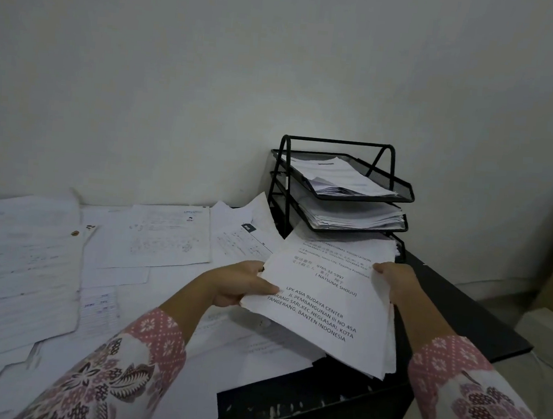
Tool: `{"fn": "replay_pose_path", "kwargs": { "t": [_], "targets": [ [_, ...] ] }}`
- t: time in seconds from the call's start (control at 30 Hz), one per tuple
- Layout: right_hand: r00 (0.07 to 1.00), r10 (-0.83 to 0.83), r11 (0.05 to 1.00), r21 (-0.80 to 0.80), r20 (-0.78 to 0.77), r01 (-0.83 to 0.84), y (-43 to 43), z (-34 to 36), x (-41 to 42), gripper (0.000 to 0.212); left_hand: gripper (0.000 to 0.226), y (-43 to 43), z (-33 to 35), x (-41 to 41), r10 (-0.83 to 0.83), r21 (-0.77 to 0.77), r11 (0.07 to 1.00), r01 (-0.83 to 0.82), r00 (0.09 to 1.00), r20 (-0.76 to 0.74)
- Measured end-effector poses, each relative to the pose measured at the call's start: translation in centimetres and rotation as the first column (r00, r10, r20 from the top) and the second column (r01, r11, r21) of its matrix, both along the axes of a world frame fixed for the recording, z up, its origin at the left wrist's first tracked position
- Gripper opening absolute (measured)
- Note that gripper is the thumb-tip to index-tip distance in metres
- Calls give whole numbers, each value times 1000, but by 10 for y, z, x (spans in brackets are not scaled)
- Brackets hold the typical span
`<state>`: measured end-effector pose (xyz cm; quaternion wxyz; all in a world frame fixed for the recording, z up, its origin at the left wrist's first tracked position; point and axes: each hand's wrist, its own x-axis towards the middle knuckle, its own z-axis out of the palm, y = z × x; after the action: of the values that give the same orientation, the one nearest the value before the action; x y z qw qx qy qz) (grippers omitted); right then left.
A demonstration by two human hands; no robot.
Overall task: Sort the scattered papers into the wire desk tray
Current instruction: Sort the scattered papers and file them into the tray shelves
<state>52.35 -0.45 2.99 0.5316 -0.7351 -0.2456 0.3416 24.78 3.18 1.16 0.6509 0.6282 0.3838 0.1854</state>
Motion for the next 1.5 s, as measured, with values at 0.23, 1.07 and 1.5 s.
{"fn": "replay_pose_path", "kwargs": {
  "t": [0.23, 1.07, 1.5],
  "targets": [
    [992, 59, 998, 14, -111, -58, -3, -4, 19, 40, 46, 18, 1, 34, 256, 94, 964, -249, 964, -73],
    [884, -12, 911, 359, -468, 203, 9, -29, 16, 36, 54, 27, -4, 127, 463, 316, 838, -445, 886, 17],
    [980, -191, 948, 248, -63, 201, 57, -29, 35, 19, 61, 26, -35, 109, 440, 787, 600, -146, 881, -171]
  ]
}}
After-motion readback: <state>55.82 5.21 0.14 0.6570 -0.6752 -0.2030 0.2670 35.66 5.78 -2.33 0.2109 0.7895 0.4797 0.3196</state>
